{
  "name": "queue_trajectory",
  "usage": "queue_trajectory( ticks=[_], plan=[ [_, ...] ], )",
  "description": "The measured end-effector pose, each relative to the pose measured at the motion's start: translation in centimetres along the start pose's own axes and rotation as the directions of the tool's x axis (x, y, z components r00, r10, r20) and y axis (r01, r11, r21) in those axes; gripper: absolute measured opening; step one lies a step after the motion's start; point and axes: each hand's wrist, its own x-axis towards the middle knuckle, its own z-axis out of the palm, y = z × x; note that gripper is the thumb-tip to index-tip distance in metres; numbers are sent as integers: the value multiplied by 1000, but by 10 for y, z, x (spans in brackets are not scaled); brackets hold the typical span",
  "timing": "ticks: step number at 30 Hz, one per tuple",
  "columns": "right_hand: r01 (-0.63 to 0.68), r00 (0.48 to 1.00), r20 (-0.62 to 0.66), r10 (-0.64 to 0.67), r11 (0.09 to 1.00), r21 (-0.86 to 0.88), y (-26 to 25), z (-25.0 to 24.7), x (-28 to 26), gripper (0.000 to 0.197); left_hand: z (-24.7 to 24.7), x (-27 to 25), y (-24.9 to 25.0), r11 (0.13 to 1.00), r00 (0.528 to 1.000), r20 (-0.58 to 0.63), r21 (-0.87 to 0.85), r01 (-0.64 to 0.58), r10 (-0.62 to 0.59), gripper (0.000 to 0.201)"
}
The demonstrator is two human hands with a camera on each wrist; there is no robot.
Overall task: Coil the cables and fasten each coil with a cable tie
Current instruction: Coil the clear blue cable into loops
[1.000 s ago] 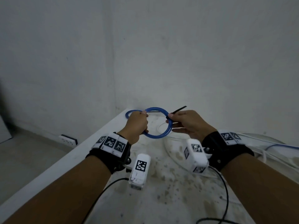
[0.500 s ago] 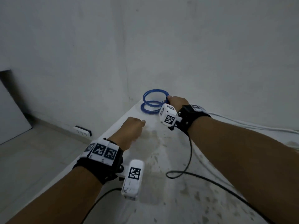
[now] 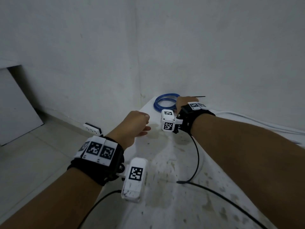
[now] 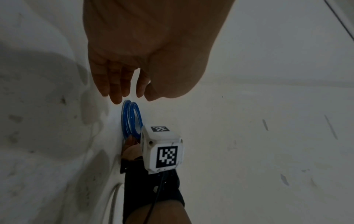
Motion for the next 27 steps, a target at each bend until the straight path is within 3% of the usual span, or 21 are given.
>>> queue_trajectory(
  ticks=[3,7,10,12,14,16,18,19,20,22,27],
  plan=[
    [-4,1000,22,4,1000,-12,1,2,0,37,-3,-3,-1,1000,1000,-6,18,17,-17,23],
    [-55,999,10,54,988,143,6,2,-6,59,-6,-6,0,998,1000,-10,50,29,-28,23],
    [-62,997,47,54,977,203,11,-10,-20,50,-3,-13,3,998,999,-8,59,32,-31,9],
    [-124,991,-12,134,944,305,27,-25,-32,36,2,-20,6,998,1000,8,60,9,-10,14],
    [-205,975,22,222,855,477,46,-43,-54,28,11,-30,12,999,999,36,54,-11,9,17],
    [-195,969,10,246,744,639,69,-59,-75,19,25,-44,19,998,996,79,55,-38,33,17],
    [-231,925,37,379,482,845,90,-83,-101,10,44,-62,27,996,988,141,51,-72,64,18],
    [-259,879,92,468,307,916,102,-95,-119,10,55,-71,30,995,981,174,48,-93,83,19],
    [-281,846,129,517,227,932,114,-106,-137,13,68,-81,34,992,973,205,47,-115,103,18],
    [-315,818,125,561,255,914,139,-127,-178,18,93,-102,41,986,952,272,53,-158,138,14],
    [-339,798,18,602,425,839,220,-152,-263,18,156,-150,56,959,892,398,88,-270,215,13]
  ],
)
